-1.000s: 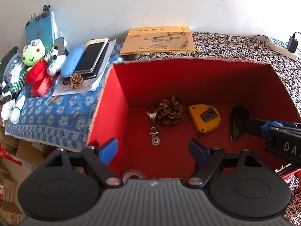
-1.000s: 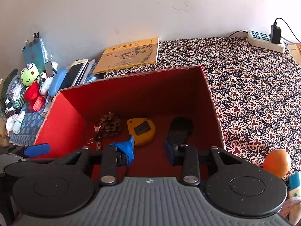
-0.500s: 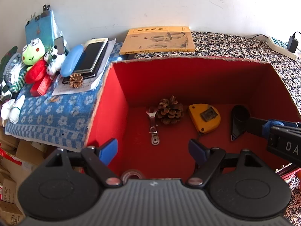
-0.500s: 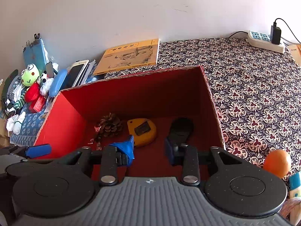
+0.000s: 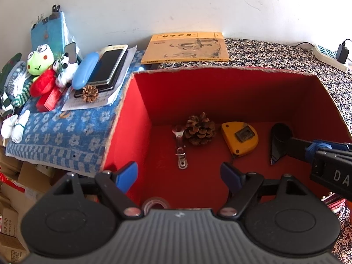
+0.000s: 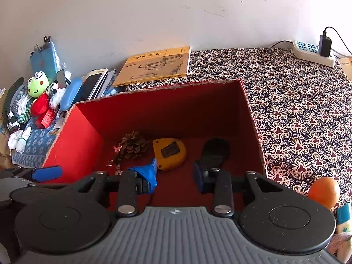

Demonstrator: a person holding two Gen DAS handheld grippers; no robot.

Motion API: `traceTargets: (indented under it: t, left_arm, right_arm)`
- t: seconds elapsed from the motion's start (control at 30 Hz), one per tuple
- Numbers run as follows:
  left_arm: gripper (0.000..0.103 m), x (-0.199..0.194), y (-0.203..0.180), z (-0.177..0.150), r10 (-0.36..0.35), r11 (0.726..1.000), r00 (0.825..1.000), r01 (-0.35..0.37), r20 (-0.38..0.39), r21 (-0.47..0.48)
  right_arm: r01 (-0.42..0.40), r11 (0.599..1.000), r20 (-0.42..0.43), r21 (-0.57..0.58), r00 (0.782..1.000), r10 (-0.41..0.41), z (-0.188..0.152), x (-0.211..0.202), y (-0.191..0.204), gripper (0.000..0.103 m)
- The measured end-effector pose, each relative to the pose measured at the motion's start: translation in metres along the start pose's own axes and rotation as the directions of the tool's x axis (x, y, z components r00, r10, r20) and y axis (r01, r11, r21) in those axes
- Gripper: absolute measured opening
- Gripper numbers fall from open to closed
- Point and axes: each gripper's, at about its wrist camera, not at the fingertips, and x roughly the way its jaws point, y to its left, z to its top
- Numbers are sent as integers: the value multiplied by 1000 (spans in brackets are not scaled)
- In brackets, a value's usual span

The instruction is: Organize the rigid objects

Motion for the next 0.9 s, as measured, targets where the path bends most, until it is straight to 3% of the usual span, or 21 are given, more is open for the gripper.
traceTargets:
  t: [0.9]
  left_arm:
    - [83, -22, 0, -5, -1, 1000, 999, 1, 50, 2]
  right_arm:
    - [20, 1000, 46, -13, 999, -19, -4, -23, 7, 19]
